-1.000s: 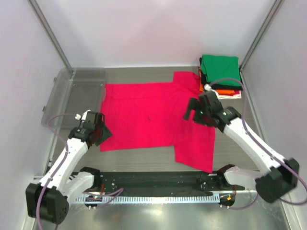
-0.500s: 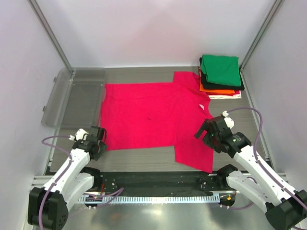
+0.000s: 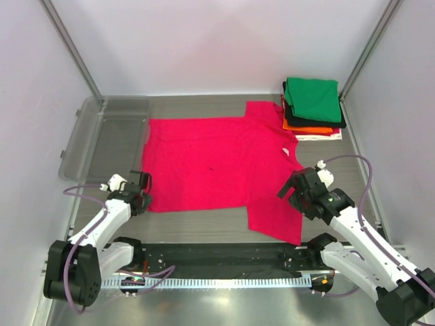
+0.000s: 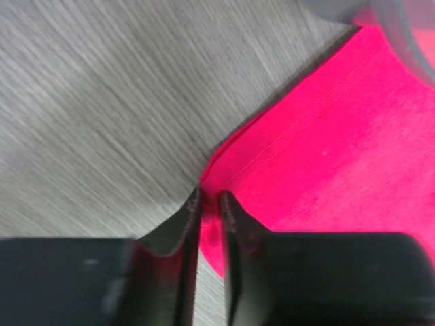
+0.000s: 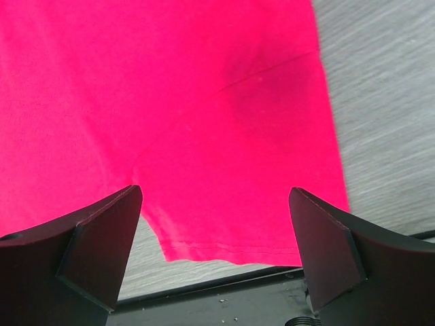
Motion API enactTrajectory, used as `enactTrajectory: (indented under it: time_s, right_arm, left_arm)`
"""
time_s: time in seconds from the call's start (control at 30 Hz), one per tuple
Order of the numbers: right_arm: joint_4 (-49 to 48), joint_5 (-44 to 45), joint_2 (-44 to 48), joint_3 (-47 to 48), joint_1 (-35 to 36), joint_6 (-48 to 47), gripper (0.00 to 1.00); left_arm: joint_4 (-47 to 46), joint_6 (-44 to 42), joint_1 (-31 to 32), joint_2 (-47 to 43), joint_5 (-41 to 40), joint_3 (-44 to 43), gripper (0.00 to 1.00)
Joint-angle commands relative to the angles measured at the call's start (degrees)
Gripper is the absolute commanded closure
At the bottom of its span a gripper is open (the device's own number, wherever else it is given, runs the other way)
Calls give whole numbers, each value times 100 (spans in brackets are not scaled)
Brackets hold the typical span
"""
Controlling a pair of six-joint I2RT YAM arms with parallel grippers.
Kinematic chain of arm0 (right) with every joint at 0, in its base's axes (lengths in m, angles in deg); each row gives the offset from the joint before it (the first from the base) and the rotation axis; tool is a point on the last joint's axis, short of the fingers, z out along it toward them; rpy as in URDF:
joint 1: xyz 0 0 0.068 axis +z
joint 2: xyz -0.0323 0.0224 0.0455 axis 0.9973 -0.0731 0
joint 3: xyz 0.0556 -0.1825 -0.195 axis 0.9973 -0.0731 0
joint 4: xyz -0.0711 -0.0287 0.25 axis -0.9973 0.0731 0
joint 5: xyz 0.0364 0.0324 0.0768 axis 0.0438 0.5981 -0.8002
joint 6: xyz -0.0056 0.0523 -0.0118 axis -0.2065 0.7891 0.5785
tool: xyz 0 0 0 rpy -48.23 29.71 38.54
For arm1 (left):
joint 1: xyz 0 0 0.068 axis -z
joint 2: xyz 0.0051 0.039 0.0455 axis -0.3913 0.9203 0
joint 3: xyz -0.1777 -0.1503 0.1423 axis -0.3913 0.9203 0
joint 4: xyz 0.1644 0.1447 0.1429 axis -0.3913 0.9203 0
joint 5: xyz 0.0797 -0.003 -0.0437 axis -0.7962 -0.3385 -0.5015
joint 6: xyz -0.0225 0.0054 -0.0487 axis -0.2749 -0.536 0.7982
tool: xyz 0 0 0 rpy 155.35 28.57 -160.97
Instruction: Fold and stack the t-shirts
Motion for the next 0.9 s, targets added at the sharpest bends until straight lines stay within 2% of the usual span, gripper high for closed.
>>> enactTrajectory:
  time_s: [0.0,0.07,0.17,0.3,0.5,0.6,0.73,0.77,0.8,0.83,0.87]
  right_arm:
    - [266,371,41,-2,-5,317,5]
    - [346,197,6,-203,-5,510,5]
    - [109,-163,-178,-511,135,729,9]
    - [3,-60,-547,-565,592,958,10]
    - [-85,-78,-750,-968,1733,2045,13]
    - [-129,-42,-794,-1179,2253,2539,19]
    - [-182,142,-908,-1224,2474,2725,32]
    - [-182,221,-978,-1206,2482,2717,39]
    - [-182,222,-996,-1198,2482,2708,43]
    - [-190,239,-996,-1189,2482,2716,54]
    - [-182,231,-970,-1189,2482,2708,58]
  left_arm:
    - [-244,-51,-75,11,139,223,87]
    - [-287,-51,-83,-130,148,293,93]
    - [-323,-51,-84,-227,165,355,96]
    - [-340,-51,-101,-306,183,390,96]
    - [-376,-78,-136,-402,218,451,97]
    - [-393,-78,-145,-490,227,487,97]
    - [-428,-95,-163,-517,244,522,97]
    - [-437,-104,-163,-508,253,522,97]
    - [-446,-104,-171,-517,253,522,98]
    - [-437,-113,-171,-508,262,522,98]
    - [-446,-113,-171,-517,262,522,98]
